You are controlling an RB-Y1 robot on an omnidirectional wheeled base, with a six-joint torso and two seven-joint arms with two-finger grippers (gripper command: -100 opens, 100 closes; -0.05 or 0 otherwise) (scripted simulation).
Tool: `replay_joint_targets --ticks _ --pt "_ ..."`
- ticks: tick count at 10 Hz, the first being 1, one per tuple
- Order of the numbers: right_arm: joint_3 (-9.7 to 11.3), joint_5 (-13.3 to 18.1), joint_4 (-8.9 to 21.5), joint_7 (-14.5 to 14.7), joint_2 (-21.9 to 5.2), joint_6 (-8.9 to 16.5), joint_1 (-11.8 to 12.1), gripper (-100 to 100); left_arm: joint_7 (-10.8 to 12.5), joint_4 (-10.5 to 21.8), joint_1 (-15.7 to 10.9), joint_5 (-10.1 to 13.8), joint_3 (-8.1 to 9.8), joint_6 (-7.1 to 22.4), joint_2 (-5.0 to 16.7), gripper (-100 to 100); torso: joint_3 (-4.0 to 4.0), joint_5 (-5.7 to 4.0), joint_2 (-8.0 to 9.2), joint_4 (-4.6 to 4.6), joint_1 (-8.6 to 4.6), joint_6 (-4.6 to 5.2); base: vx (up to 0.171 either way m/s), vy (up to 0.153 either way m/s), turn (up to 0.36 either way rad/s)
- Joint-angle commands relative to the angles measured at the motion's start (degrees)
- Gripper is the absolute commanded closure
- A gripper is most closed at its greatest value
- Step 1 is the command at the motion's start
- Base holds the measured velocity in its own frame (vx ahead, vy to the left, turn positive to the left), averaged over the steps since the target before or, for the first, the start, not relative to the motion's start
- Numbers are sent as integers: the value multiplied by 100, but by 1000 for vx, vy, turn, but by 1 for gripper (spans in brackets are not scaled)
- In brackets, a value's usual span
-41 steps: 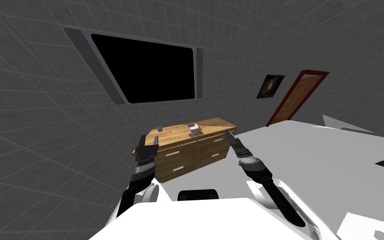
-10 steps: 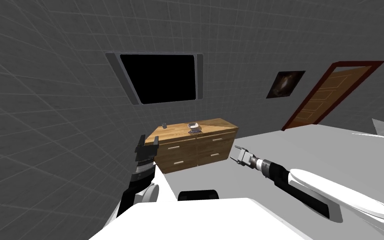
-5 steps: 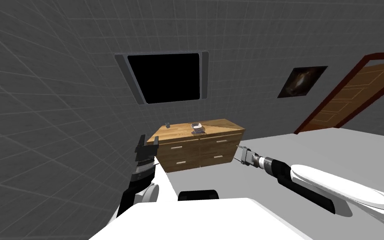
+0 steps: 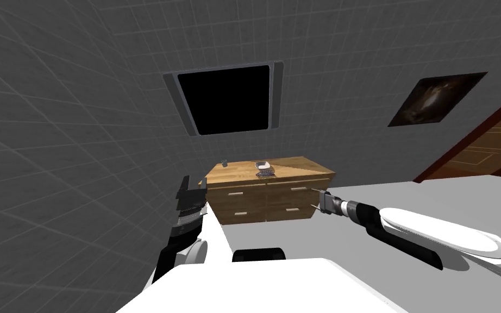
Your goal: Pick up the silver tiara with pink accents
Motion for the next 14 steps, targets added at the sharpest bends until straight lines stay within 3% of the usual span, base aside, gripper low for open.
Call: replay_joint_targets --ticks 1,7,11,14 --pt "6 51 18 19 -193 51 12 -100 0 0 0 0 0 0 0 0 0 0 0 0 0 0 65 57 101" --pt "279 381 158 55 -1211 383 -85 -100 0 0 1 0 1 0 0 0 -9 2 -14 -4 5 6 106 67 168" --pt "565 558 199 6 -1924 580 -129 -100 0 0 2 0 0 0 0 0 -27 6 -45 -11 22 3 184 105 271" --pt "709 604 191 -29 -2161 624 -114 -100 0 -1 2 0 1 0 0 0 -18 2 -29 -7 4 5 146 46 157"
